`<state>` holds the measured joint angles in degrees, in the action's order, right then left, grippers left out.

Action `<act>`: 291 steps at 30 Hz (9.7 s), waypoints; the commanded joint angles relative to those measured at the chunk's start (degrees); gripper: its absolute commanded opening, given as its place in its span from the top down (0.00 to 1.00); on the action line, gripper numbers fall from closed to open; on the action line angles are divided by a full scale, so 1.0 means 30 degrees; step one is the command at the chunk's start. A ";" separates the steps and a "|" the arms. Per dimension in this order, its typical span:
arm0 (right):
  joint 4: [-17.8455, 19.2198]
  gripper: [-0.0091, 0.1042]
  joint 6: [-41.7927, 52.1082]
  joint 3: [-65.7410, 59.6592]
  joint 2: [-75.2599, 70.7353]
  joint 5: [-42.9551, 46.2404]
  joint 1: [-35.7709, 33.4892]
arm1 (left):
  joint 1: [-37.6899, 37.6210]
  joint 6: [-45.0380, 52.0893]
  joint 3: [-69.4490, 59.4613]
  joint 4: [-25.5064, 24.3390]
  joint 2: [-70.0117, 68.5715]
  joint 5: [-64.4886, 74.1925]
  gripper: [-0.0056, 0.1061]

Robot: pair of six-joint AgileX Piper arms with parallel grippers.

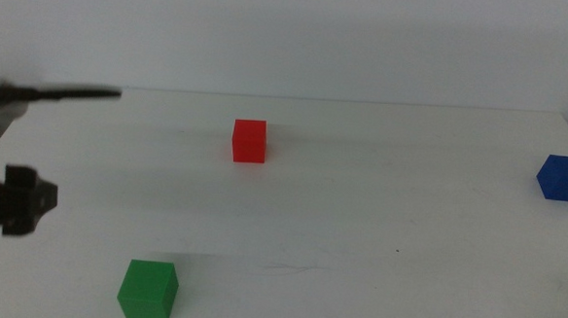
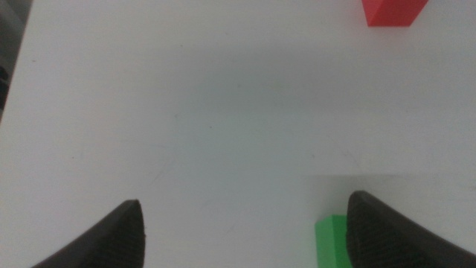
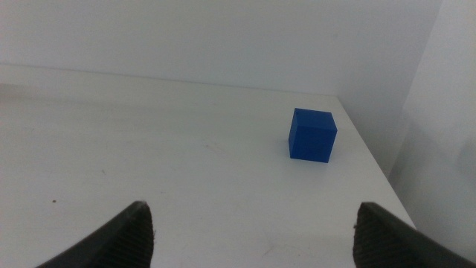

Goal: Stack red cubes first, then green, then blue cubes in a specific spot.

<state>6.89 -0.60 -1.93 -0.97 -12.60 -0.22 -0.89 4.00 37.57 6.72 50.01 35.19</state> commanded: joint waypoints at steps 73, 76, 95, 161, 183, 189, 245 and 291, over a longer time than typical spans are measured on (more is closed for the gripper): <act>0.0185 0.09 0.0201 0.0431 -0.0295 0.1409 -0.0043 | -1.1164 -1.1109 3.2953 -0.7534 2.6352 1.3479 0.96; 0.0185 0.09 0.0201 0.0431 -0.0295 0.1409 -0.0043 | -1.1877 -1.2118 3.1124 -0.7487 2.5332 1.3479 0.96; 0.0185 0.09 0.0201 0.0431 -0.0295 0.1409 -0.0043 | -1.3946 -1.9319 1.4931 -0.7392 1.9022 0.2243 0.96; 0.0185 0.09 0.0201 0.0431 -0.0295 0.1409 -0.0043 | -1.3109 -1.3427 1.4738 -0.6031 1.5719 0.5344 0.11; 0.0185 0.09 0.0201 0.0431 -0.0295 0.1409 -0.0043 | -0.7628 -0.8610 0.6468 -0.3880 0.9073 0.7053 0.11; 0.0185 0.09 0.0201 0.0431 -0.0295 0.1409 -0.0043 | -0.7628 -0.8373 0.6056 -0.3272 1.0532 0.5836 0.11; 0.0185 0.09 0.0201 0.0431 -0.0295 0.1409 -0.0043 | -1.1719 -1.2456 1.9826 -0.3133 1.8116 1.2741 0.96; 0.0185 0.09 0.0201 0.0431 -0.0295 0.1409 -0.0043 | -1.2827 -1.3622 2.1844 -0.3503 2.1227 1.1069 0.11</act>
<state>6.89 -0.60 -1.93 -0.97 -12.60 -0.22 -39.24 -36.72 101.26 -3.38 117.26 69.14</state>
